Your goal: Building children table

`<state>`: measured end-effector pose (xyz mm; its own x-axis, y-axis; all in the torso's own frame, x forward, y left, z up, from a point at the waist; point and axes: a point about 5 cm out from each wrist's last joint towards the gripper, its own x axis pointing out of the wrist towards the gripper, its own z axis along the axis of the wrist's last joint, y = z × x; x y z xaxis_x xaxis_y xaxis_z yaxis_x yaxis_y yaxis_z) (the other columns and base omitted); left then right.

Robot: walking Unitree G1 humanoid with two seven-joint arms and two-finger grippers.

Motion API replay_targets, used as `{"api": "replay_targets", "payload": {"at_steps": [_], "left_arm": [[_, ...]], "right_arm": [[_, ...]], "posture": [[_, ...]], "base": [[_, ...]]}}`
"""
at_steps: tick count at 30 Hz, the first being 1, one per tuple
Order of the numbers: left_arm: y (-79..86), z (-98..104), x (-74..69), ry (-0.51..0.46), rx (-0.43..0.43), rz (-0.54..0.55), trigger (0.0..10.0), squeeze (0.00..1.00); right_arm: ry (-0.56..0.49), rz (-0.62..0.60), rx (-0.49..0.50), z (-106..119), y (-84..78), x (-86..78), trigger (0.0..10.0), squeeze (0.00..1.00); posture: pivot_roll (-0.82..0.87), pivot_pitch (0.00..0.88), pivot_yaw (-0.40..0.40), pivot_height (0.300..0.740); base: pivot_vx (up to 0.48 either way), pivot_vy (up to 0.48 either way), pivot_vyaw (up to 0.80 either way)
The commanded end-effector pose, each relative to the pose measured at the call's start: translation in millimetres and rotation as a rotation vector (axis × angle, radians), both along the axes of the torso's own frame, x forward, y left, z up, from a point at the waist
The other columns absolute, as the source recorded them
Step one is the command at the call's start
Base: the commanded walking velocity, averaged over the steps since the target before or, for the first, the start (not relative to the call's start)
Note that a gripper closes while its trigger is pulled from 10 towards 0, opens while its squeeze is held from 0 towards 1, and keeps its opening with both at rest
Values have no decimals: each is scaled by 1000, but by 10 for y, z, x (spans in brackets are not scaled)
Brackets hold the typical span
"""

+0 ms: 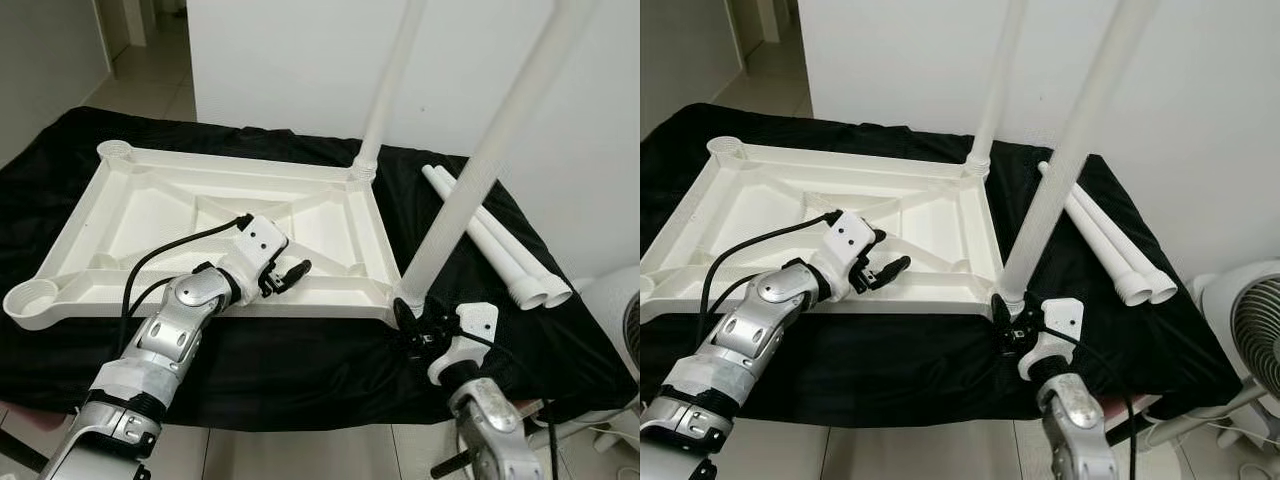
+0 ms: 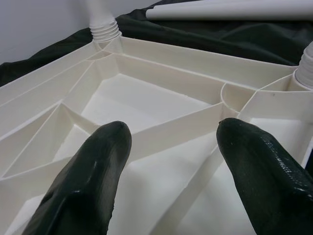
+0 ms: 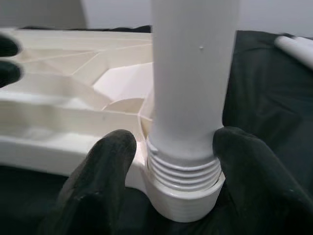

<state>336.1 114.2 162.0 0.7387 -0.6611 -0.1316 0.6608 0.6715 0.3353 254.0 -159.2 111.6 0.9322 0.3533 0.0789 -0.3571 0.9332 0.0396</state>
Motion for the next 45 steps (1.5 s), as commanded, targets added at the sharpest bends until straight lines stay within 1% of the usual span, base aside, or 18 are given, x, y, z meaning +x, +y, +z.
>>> {"api": "replay_targets", "payload": {"at_steps": [1, 4, 5, 6, 7, 9, 13, 17, 20, 23, 26, 28, 31, 36, 39, 41, 43, 45], "left_arm": [[29, 24, 50, -26, -11, 69, 10000, 0], [54, 31, 86, -11, -36, 84, 10000, 0], [60, 58, 131, -6, -69, 101, 10000, 0], [60, 58, 131, -6, -69, 101, 10000, 0], [50, 84, 180, 4, -93, 112, 10000, 0], [9, 123, 231, 16, -91, 107, 10000, 0], [-17, 150, 232, 14, -80, 93, 10000, 0], [13, 138, 226, 7, -60, 97, 10000, 0], [88, 71, 154, 28, -15, 54, 10000, 0], [157, 28, 135, 31, 10, 70, 10000, 0], [190, 11, 110, 34, 19, 67, 10000, 0], [236, -10, 69, 41, 26, 65, 10000, 0], [275, -27, 31, 52, 31, 58, 10000, 0], [328, -14, -4, 50, 51, 40, 10000, 0], [356, -2, -22, 57, 69, 3, 10000, 0], [357, -1, -28, 59, 72, -4, 10000, 0], [351, -10, -51, 72, 82, -37, 10000, 0], [339, -22, -93, 82, 111, -87, 10000, 0]], "right_arm": [[1, 65, 6, 14, 71, 26, 10000, 0], [-5, 72, -14, 23, 42, 54, 10000, 0], [-8, 82, -25, 27, 29, 73, 10000, 0], [-8, 82, -25, 27, 29, 73, 10000, 0], [-13, 90, -34, 30, 23, 93, 10000, 0], [-15, 118, -33, 44, 36, 115, 10000, 0], [-18, 154, -28, 66, 54, 123, 10000, 0], [-17, 176, -25, 83, 63, 136, 10000, 0], [3, 246, -38, 84, 70, 127, 10000, 0], [18, 281, -59, 80, 43, 117, 10000, 0], [24, 299, -61, 92, 19, 101, 10000, 0], [35, 339, -57, 110, -15, 58, 10000, 0], [57, 362, -69, 106, -56, 19, 10000, 0], [86, 413, -76, 118, -116, -46, 10000, 0], [91, 446, -90, 136, -146, -70, 10000, 0], [93, 450, -91, 139, -149, -72, 10000, 0], [97, 477, -82, 150, -130, -81, 10000, 0], [84, 496, -65, 179, -62, -45, 10000, 0]], "posture": [[15, 0, -96, 740], [0, 0, -87, 740], [-17, 0, -66, 740], [-17, 0, -66, 740], [-20, 0, -64, 740], [-10, 0, -60, 740], [-2, 0, -61, 740], [5, 0, -68, 740], [29, 0, -96, 740], [40, 0, -106, 740], [46, 1, -112, 740], [53, 1, -117, 740], [59, 1, -122, 740], [60, 2, -117, 740], [57, 5, -113, 740], [57, 5, -113, 740], [55, 6, -108, 740], [52, 8, -103, 740]], "base": [[0, 0, 0], [0, 0, 0], [0, 0, 0], [0, 0, 0], [0, 0, 0], [0, 0, 0], [0, 0, 0], [0, 0, 0], [0, 0, 0], [0, 0, 0], [0, 0, 0], [0, 0, 0], [0, 0, 0], [0, 0, 0], [0, 0, 0], [0, 0, 0], [0, 0, 0], [0, 0, 0]]}}
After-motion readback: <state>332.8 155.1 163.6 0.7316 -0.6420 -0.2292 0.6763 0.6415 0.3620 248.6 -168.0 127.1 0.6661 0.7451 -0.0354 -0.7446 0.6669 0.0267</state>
